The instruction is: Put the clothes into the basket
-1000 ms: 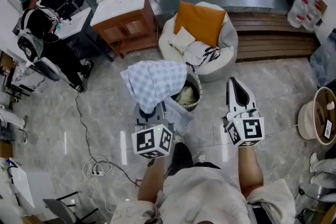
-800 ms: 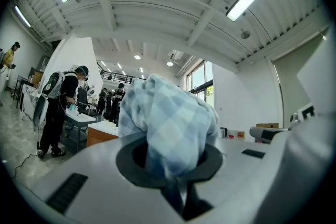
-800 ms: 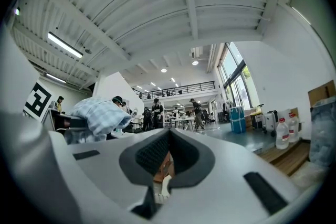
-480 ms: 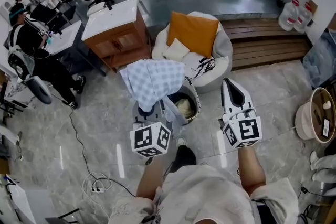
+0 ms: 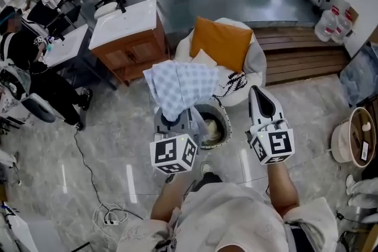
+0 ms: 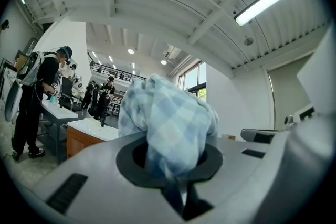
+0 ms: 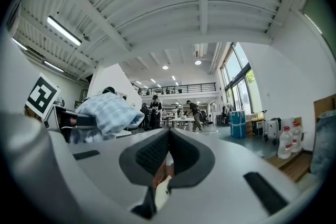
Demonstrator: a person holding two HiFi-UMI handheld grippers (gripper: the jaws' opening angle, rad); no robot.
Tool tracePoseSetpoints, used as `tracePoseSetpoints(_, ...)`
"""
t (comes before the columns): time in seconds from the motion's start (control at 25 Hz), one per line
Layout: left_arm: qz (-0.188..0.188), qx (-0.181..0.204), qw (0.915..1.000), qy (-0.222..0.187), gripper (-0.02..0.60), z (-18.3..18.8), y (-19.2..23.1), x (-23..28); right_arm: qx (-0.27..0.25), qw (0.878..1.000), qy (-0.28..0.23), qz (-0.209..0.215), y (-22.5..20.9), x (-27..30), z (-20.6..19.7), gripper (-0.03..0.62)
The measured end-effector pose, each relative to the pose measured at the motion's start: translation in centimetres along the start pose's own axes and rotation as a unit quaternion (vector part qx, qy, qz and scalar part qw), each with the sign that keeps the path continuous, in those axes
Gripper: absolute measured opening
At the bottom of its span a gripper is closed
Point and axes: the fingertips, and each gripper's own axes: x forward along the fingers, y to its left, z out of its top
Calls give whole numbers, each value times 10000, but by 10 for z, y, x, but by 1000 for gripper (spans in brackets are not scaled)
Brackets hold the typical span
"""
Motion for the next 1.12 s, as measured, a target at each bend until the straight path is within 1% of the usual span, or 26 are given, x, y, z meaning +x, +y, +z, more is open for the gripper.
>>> tracePoseSetpoints(0.2, -156, -48, 9999, 35, 64, 10, 24, 31, 52, 9999, 9, -120, 5, 39, 1, -12)
tracePoseSetpoints(0.36, -251, -28, 9996, 92, 63, 6, 32, 50, 82, 9998, 83, -189, 4, 61, -7, -12)
tracePoseSetpoints(0.44, -239, -79, 9996, 145, 63, -3, 37, 60, 87, 9997, 147, -166, 2, 72, -16, -12)
tracePoseSetpoints(0.56, -169, -220, 9991, 313, 63, -28, 45, 71, 140, 9994, 300, -99, 0, 83, -40, -12)
tracePoseSetpoints(0.72, 56, -290, 9979, 570, 63, -57, 54, 89, 291, 9983, 487, 107, -7, 109, -69, -12)
tracePoseSetpoints(0.84, 310, -295, 9958, 814, 63, -74, 53, 106, 289, 9973, 586, 324, -24, 131, -81, -12)
tracePoseSetpoints(1.0, 632, -348, 9902, 1192, 63, -106, 54, 125, 382, 9952, 750, 503, -48, 151, -104, -11)
tracePoseSetpoints(1.12, 815, -415, 9862, 1383, 63, -131, 56, 138, 519, 9927, 912, 588, -60, 161, -125, -12)
